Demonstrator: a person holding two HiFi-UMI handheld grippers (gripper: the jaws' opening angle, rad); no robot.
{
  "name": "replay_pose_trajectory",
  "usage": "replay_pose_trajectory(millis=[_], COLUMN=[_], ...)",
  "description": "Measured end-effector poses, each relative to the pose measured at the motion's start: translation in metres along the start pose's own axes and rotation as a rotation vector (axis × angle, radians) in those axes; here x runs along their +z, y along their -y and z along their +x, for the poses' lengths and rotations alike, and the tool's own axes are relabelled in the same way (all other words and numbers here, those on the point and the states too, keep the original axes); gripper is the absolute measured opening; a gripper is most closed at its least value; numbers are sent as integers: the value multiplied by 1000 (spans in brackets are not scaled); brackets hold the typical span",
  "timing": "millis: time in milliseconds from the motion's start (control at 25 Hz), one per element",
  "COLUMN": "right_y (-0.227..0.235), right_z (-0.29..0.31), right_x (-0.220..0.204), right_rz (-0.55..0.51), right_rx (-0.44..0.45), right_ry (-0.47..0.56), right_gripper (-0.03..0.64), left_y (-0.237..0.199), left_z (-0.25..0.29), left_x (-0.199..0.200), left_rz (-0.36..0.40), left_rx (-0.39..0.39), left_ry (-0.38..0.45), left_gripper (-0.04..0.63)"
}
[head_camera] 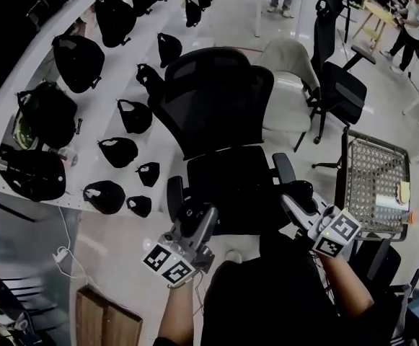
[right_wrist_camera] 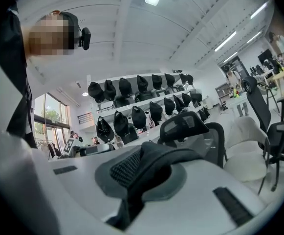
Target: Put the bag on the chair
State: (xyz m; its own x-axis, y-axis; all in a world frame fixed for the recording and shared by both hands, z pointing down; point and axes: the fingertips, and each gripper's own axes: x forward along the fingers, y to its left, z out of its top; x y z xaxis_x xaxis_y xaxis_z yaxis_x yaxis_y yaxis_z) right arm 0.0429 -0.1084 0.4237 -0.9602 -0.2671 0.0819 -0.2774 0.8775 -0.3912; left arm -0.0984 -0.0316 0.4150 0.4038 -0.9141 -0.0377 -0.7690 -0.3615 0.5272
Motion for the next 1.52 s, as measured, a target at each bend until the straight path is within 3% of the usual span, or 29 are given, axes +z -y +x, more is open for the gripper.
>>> replay_pose_trajectory(millis=[240, 520, 920, 1240, 1520], right_y=[40, 88, 139, 178, 192], right_z=[16, 30, 53, 92, 127], right_x=[21, 34, 32, 11, -18], right_rz=[-7, 60, 96, 144, 120], right_rx=[66, 109, 214, 224, 177], right_ry=[-36, -47, -119, -171, -223], right_gripper=[15, 15, 15, 15, 15], left_y=[-25, -34, -64, -116, -174], left_z=[33, 71, 108, 126, 125], left_x=[12, 14, 1, -14, -25], left_rz=[0, 31, -2, -87, -142], left_rx=[67, 131, 276, 355, 361], left_ry=[22, 17, 39, 36, 24], left_gripper=[28, 28, 28, 28, 28])
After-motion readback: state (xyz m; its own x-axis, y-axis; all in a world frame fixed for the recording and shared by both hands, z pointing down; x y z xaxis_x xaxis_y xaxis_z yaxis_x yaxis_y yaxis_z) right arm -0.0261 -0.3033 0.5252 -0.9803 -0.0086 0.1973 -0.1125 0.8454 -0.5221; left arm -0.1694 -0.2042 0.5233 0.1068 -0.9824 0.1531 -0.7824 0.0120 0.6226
